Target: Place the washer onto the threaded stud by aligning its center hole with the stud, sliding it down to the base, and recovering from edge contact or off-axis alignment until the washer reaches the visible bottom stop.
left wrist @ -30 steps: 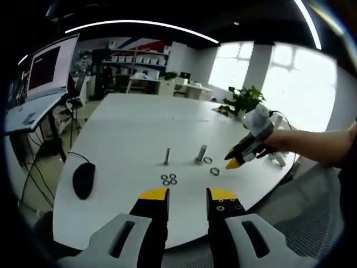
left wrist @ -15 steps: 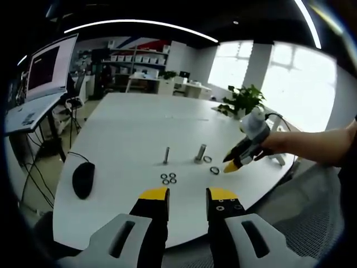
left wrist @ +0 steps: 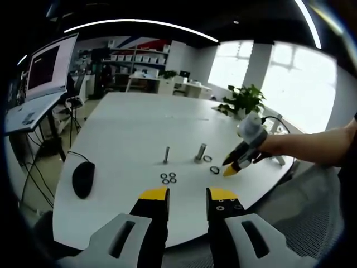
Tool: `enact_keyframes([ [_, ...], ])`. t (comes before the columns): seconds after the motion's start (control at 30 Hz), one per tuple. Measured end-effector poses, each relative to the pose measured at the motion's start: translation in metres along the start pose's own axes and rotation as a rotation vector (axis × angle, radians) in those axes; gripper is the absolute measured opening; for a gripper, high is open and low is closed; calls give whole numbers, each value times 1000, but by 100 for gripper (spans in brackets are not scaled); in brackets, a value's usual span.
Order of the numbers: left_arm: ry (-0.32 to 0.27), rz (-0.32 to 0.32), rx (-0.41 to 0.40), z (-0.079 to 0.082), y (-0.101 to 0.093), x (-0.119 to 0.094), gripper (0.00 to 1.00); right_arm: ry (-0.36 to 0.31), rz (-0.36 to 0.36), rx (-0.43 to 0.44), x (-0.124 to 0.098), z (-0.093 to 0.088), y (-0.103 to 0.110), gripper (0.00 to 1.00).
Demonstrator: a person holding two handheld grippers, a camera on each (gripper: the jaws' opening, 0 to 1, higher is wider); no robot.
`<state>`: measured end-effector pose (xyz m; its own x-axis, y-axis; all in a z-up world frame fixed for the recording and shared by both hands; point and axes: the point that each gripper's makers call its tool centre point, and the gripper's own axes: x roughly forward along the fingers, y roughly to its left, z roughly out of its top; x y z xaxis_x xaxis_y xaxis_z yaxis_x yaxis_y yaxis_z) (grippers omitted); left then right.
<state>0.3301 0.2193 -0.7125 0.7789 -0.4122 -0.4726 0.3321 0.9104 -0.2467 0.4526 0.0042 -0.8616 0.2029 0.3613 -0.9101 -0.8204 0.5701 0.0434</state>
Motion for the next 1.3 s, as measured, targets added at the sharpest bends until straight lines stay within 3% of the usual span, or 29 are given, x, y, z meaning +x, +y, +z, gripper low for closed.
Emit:
enact_keyframes([
  [0.57,5,-7,4,-1,-1,0,24,25,-20,-27,5,-1,-4,35],
  [0.87,10,-7,2,-2,-1,0,24,35,-19,-79,9,6,2,33],
  [1.3,25,-5,4,-4,-1,1,24,16,-7,-86,14,17,0,32],
])
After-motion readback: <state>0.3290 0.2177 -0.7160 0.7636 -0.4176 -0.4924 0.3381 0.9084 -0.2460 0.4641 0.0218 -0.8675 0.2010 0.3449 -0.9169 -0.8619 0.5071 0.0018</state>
